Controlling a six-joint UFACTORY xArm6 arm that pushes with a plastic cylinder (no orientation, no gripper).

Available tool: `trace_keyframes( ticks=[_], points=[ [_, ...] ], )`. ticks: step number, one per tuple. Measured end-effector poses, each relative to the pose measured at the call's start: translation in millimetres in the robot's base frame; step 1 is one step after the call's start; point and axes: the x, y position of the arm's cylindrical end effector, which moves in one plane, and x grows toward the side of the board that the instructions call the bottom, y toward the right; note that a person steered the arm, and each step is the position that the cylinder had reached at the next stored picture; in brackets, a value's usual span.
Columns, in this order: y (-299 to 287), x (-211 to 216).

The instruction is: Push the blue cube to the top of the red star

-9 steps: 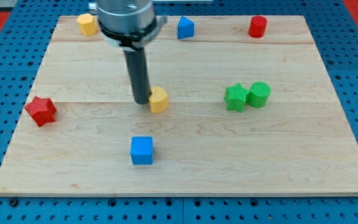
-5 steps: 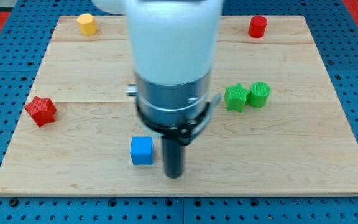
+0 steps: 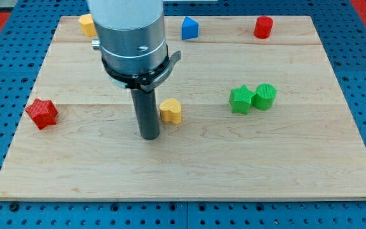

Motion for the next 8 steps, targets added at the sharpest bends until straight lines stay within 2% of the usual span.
trace_keyframes(
  ticks=[3, 5, 8],
  points=[
    [25.7, -24.8],
    [-17.0, -50.9],
    [-100.6, -46.2]
  ],
)
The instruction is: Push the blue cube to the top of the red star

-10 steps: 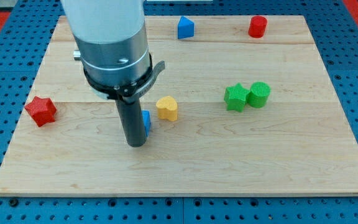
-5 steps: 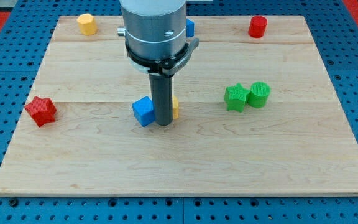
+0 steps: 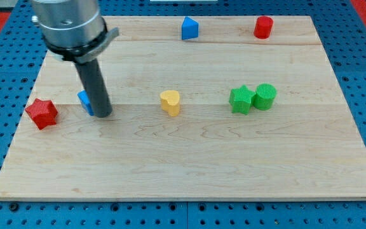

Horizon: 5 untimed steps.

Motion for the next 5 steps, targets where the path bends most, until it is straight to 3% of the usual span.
trace_keyframes(
  ticks=[4, 5],
  points=[
    [-14.4, -43.9],
    [6.6, -53.6]
  ],
)
